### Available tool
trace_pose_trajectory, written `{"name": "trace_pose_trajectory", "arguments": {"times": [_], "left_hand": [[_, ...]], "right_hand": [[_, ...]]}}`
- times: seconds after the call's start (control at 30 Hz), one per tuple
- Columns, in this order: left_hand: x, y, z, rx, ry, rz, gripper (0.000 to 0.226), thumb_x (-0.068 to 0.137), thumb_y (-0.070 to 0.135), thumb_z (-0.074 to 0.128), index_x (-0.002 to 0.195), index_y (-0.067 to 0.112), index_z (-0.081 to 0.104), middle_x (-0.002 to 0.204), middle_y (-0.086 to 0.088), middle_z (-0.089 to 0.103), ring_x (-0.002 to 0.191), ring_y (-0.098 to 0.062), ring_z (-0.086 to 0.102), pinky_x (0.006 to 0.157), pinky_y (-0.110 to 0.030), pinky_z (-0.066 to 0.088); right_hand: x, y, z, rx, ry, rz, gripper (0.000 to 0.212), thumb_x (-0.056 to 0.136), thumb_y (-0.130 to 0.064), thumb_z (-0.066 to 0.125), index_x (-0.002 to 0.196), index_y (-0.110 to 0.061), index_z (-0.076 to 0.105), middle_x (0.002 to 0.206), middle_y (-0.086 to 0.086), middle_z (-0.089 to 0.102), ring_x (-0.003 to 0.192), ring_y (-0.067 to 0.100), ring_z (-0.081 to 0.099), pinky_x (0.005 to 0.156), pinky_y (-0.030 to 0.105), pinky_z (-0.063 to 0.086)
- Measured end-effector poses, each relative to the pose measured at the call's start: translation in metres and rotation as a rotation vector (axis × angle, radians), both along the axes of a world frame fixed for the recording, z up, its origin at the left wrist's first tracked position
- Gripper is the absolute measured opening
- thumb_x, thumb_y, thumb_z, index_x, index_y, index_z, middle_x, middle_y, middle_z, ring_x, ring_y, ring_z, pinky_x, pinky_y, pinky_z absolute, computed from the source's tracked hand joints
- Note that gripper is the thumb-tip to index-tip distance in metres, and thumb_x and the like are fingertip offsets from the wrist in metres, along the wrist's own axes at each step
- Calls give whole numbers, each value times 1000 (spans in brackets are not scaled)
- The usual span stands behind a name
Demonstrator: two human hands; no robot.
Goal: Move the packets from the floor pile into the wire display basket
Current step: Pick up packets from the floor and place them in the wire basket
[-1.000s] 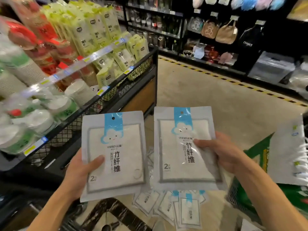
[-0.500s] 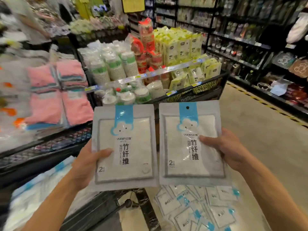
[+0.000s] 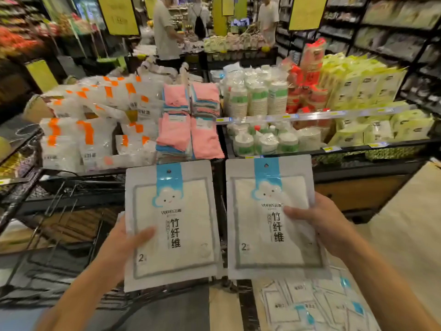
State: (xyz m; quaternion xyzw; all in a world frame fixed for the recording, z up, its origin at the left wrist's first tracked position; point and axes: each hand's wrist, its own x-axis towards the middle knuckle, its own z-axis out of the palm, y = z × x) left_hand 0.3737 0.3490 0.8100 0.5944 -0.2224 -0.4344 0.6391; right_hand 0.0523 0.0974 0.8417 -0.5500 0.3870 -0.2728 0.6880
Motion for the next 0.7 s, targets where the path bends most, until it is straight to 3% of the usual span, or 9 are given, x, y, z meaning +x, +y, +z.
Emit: {"name": "trace_pose_trajectory", "arguments": {"times": [0.1,0.2,0.33,0.47,0.53,0.6,0.7], "left_hand": [[43,38,-8,-10,16,62,69,73,17,87,134,11,55,122,-25,70,106,-48,70,78,-57,62],[81,74,-13,30,31,139,106,42,38,104,133,11,56,120,-25,71,105,-49,70,83,-64,59],[125,117,-28,26,88,266,81,62,23,97,132,10,58,123,-28,68,106,-51,69,94,-72,49],[155,139,-37,51,132,313,104,44,32,102,134,9,56,121,-26,70,105,-51,69,82,-63,58],[167,142,-44,66,145,331,82,65,22,95,135,10,55,119,-25,71,104,-49,70,77,-59,61],[177,141,-53,78,143,368,54,83,8,75,133,12,56,117,-23,73,102,-46,72,73,-55,63],[191,132,-62,112,141,416,47,88,4,66,132,17,56,119,-20,73,104,-43,72,82,-62,59]], "right_hand": [[56,18,-4,5,-4,60,68,62,-19,94,121,-2,66,107,18,77,97,38,76,90,51,58],[113,36,-11,36,-5,103,42,82,-1,77,122,-1,64,105,19,77,96,38,76,85,49,59],[178,56,-20,78,28,149,37,84,2,74,120,0,65,104,20,78,94,37,77,74,43,63],[227,64,-29,101,47,181,36,84,3,74,119,-1,67,106,19,78,94,36,77,70,39,64],[248,62,-34,102,63,208,35,84,3,73,119,-2,68,106,17,78,94,35,77,69,37,64],[267,58,-41,116,73,228,35,84,3,74,118,-2,67,105,17,78,92,34,77,65,35,63],[298,45,-52,134,99,272,38,84,0,74,121,-4,66,106,17,78,95,36,77,68,39,64]]}}
